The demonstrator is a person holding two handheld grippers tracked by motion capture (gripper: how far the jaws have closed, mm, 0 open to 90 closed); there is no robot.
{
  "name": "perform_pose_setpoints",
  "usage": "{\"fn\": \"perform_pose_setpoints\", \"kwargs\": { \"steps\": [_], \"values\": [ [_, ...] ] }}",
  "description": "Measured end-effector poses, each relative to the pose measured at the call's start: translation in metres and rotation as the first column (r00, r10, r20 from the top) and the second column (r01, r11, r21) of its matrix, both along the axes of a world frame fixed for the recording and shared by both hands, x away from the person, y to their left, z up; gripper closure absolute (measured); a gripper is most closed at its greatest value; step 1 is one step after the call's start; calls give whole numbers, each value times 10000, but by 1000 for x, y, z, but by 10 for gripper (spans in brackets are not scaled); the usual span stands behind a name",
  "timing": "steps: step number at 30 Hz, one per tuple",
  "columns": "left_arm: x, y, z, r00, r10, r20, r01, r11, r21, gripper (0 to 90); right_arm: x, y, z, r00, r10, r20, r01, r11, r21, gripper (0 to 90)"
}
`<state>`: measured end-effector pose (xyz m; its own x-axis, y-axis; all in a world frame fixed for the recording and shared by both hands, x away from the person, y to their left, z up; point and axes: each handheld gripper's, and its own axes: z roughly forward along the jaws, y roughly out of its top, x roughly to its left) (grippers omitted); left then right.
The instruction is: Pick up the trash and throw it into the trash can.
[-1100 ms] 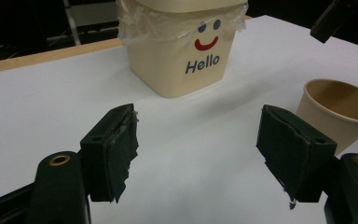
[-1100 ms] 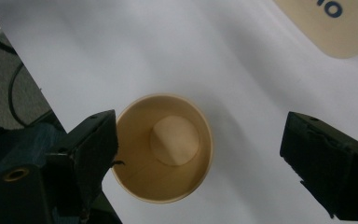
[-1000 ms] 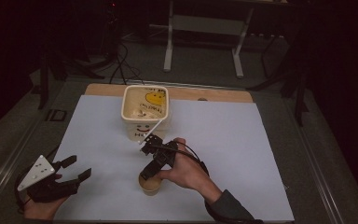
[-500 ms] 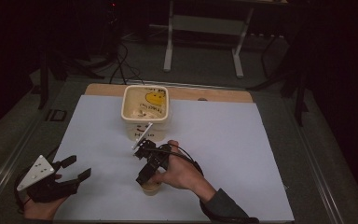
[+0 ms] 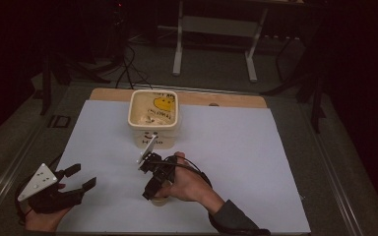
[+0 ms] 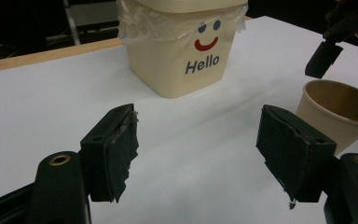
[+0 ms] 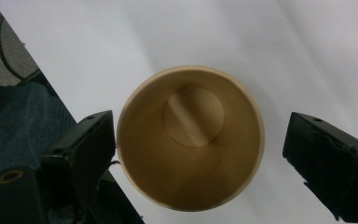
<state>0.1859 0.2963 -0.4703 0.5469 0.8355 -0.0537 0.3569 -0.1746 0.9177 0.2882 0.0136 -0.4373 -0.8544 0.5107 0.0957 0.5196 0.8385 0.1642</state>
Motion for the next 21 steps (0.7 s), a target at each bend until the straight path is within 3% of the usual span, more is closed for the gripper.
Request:
{"fn": "perform_pose_setpoints", "kwargs": {
  "steps": [13, 17, 21],
  "values": [
    [0, 0, 0, 10000, -15, 16, 15, 10000, -18, 291, -5, 8, -20, 9993, 309, -192, -321, 9973, -654, 94],
    [0, 0, 0, 10000, -9, 30, 9, 10000, -21, 291, -5, 9, -25, 9983, 444, -386, -471, 9963, -720, 175],
    [0, 1, 0, 10000, 6, 38, -6, 10000, -37, 291, -6, 8, -19, 9978, 549, -371, -571, 9966, -602, 196]
  ]
}}
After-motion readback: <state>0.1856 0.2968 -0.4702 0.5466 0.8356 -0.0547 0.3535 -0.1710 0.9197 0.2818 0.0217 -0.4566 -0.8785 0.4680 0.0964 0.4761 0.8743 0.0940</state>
